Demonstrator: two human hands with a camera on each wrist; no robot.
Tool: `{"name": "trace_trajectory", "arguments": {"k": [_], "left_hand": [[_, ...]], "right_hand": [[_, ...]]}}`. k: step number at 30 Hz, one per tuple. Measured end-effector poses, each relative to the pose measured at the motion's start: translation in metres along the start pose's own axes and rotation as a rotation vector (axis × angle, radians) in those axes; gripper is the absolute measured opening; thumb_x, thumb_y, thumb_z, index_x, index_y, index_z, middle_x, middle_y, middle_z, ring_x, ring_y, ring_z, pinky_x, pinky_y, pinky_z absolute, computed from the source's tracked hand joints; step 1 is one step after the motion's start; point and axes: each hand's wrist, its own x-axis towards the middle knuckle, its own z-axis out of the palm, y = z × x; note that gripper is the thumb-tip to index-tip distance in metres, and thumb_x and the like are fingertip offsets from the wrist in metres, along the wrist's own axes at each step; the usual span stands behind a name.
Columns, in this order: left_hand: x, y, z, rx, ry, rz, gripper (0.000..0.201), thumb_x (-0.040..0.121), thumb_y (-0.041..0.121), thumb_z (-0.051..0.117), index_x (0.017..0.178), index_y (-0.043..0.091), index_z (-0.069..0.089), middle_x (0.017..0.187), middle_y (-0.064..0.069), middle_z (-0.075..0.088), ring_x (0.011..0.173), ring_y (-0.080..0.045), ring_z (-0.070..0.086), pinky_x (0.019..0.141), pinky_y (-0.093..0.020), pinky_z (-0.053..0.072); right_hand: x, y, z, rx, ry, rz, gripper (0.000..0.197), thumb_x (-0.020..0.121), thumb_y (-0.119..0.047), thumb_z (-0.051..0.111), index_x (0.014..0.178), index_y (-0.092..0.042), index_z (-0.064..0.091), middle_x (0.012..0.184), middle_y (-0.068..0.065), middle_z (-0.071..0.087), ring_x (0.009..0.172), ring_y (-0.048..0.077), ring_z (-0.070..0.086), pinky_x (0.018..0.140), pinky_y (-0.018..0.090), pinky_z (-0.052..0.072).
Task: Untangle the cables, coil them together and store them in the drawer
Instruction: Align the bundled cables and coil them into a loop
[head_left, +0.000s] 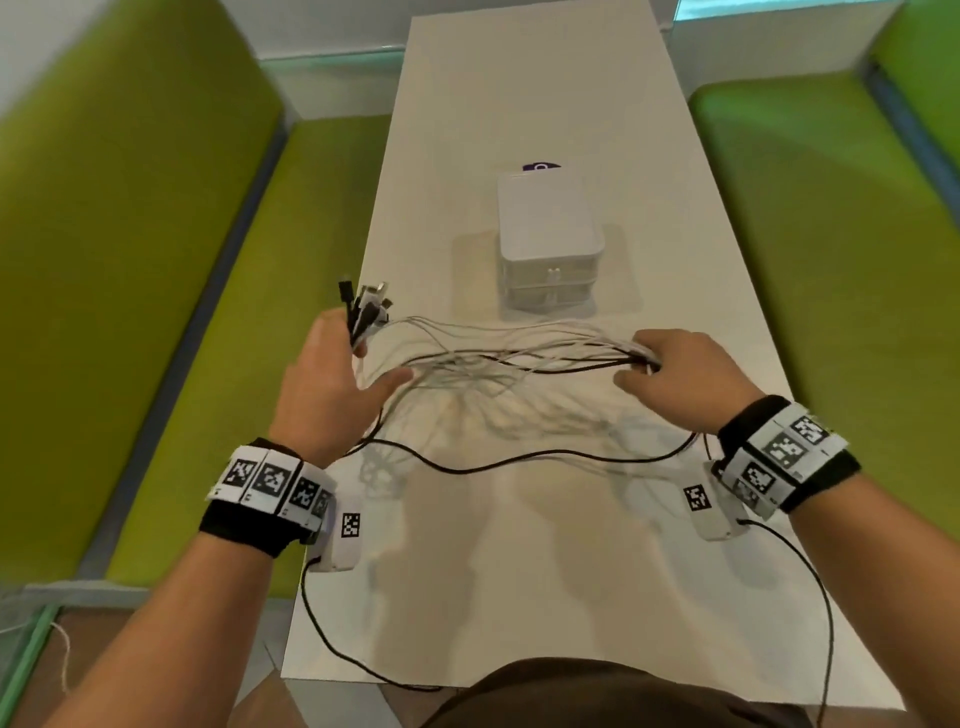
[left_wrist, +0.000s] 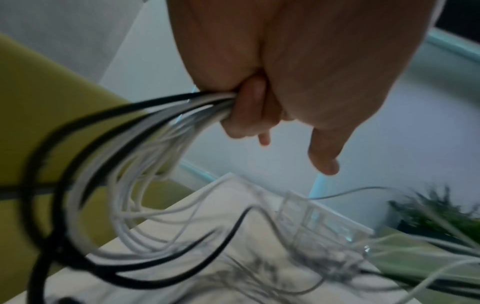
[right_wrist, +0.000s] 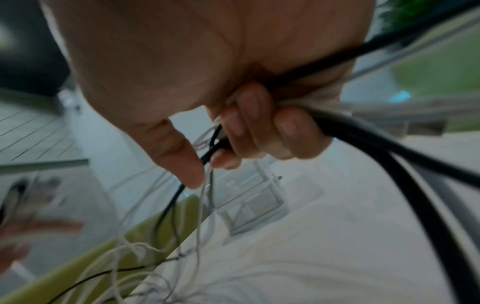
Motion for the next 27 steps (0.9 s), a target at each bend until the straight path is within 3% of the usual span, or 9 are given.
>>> {"name": "trace_trajectory", "arguments": {"k": [2,5,7,10,14,18,20,23,27], "left_hand": [[-0.005,0.022,-0.001,-0.074,0.048,0.167,0.062,0.076,0.049,0.080,0.120,0.022,0.047,0.097,0.014,0.048,0.079,0.001,0.048,0.063,-0.015,0.036],[-0.011,0.056,0.016,-0.181,-0.151,0.313,0.074,0.067,0.054,0.085,0.124,0.034,0.043,0.100,0.031,0.049,0.086,0.021,0.050,0.071,0.001,0.036],[-0.008,0.068,0.037,-0.151,-0.327,0.328,0.068,0.068,0.056,0.084,0.116,0.031,0.042,0.097,0.024,0.058,0.085,0.009,0.057,0.073,-0.006,0.041],[0.000,0.067,0.054,-0.191,-0.471,0.269,0.057,0.084,0.052,0.072,0.127,0.023,0.048,0.101,0.011,0.064,0.092,-0.014,0.063,0.084,-0.039,0.052],[0.011,0.061,0.046,-0.303,-0.522,0.278,0.035,0.093,0.040,0.065,0.121,0.022,0.053,0.083,0.014,0.053,0.084,-0.016,0.060,0.085,-0.045,0.051],[0.031,0.045,0.019,-0.398,-0.364,0.232,0.018,0.095,0.030,0.063,0.108,0.039,0.055,0.086,0.011,0.057,0.080,-0.009,0.056,0.077,-0.036,0.046],[0.035,0.037,0.006,-0.325,-0.330,0.209,0.017,0.096,0.028,0.062,0.105,0.040,0.054,0.088,0.011,0.059,0.081,-0.007,0.057,0.076,-0.035,0.046],[0.036,0.029,-0.001,-0.169,-0.312,0.185,0.026,0.097,0.033,0.061,0.122,0.031,0.053,0.098,0.003,0.069,0.088,-0.021,0.065,0.080,-0.045,0.053],[0.030,0.037,0.007,-0.015,-0.334,0.221,0.021,0.096,0.038,0.059,0.109,0.024,0.049,0.087,0.001,0.066,0.080,-0.027,0.061,0.070,-0.044,0.050]], "right_hand": [[-0.003,-0.012,0.007,-0.048,-0.077,-0.061,0.027,0.093,-0.037,0.060,0.072,-0.019,0.054,0.068,0.000,0.060,0.070,0.022,0.056,0.061,0.036,0.040],[-0.009,-0.034,0.017,0.016,-0.182,-0.240,0.032,0.101,-0.038,0.053,0.073,-0.023,0.049,0.067,-0.004,0.055,0.068,0.017,0.052,0.060,0.033,0.035],[-0.012,-0.045,0.019,0.119,-0.207,-0.325,0.030,0.102,-0.037,0.054,0.074,-0.028,0.050,0.064,-0.006,0.053,0.063,0.010,0.049,0.059,0.028,0.034],[-0.015,-0.044,0.016,0.225,-0.178,-0.364,0.029,0.101,-0.037,0.058,0.075,-0.025,0.056,0.060,-0.006,0.050,0.057,0.008,0.043,0.056,0.023,0.032],[-0.017,-0.029,0.011,0.260,-0.183,-0.254,0.029,0.089,-0.042,0.074,0.073,-0.021,0.062,0.056,-0.007,0.053,0.053,0.009,0.048,0.055,0.025,0.036],[-0.017,-0.007,0.003,0.147,-0.309,-0.010,0.045,0.084,-0.053,0.075,0.064,-0.014,0.065,0.050,0.003,0.065,0.045,0.013,0.060,0.056,0.027,0.046],[-0.017,0.003,-0.002,0.083,-0.295,0.058,0.051,0.087,-0.056,0.070,0.059,-0.015,0.059,0.049,0.003,0.065,0.043,0.012,0.054,0.054,0.026,0.042],[-0.013,0.015,-0.011,0.072,-0.335,0.110,0.041,0.089,-0.048,0.070,0.063,-0.017,0.066,0.059,0.004,0.072,0.049,0.013,0.055,0.048,0.024,0.043],[-0.002,0.035,-0.027,-0.186,-0.321,0.169,0.044,0.089,-0.054,0.068,0.063,-0.018,0.068,0.057,0.004,0.068,0.053,0.014,0.057,0.054,0.028,0.040]]}}
